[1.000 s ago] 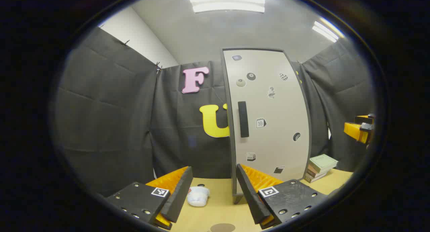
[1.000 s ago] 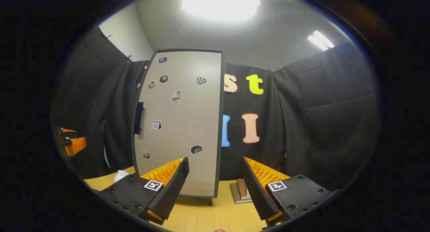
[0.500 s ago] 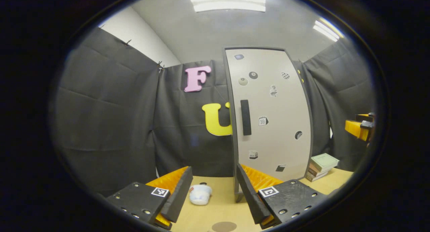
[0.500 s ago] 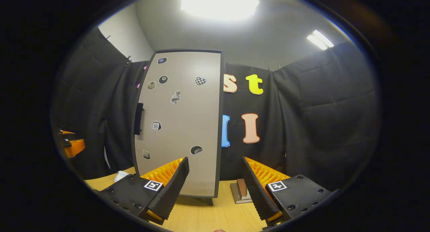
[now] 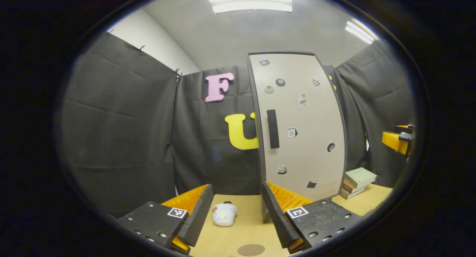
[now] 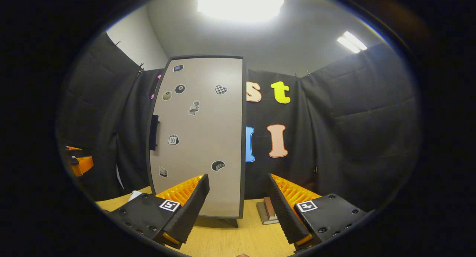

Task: Open the cabinet door with the right hand, grasp the bottle in the cabinet with the left hand and place it on the coaster, then close the cabinet door with the right hand.

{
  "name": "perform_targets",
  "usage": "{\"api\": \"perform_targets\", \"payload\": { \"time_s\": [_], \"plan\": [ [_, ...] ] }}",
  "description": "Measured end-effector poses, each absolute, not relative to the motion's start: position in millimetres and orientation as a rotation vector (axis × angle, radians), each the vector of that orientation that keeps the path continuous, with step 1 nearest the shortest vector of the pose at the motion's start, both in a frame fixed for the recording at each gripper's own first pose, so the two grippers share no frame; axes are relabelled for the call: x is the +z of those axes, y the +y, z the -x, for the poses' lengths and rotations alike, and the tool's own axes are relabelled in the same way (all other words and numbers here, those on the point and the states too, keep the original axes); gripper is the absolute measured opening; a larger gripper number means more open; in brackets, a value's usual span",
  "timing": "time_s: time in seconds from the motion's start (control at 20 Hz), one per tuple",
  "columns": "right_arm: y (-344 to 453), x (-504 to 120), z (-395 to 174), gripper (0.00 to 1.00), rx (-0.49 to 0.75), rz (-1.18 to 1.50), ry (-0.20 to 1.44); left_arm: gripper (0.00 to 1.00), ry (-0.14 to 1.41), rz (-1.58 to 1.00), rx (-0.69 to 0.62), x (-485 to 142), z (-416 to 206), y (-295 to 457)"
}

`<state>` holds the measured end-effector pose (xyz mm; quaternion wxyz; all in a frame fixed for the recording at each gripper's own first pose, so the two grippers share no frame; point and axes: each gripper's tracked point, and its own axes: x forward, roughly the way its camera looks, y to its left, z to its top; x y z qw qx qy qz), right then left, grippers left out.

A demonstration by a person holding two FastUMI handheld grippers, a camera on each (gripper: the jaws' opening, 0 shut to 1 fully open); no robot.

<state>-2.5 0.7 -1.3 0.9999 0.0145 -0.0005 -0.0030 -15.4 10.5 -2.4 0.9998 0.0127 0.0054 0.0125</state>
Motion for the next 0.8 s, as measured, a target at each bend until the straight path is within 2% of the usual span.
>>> {"api": "perform_targets", "payload": {
  "time_s": [0.1,0.4,0.8],
  "plan": [
    [2.9,0.2,3.1,0.98,-0.005,-0.027,-0.006,0.82,0.004,-0.026,0.022,-0.6,17.5,10.0],
    [20.5,12.3,-5.4,0.98,0.036,-0.034,-0.025,0.8,0.002,-0.034,0.044,-1.0,24.0,19.3],
    [54.6,29.6,-29.8,0.98,0.115,-0.036,-0.036,0.82,0.012,-0.051,0.114,-5.7,38.5,50.0]
  ]
}}
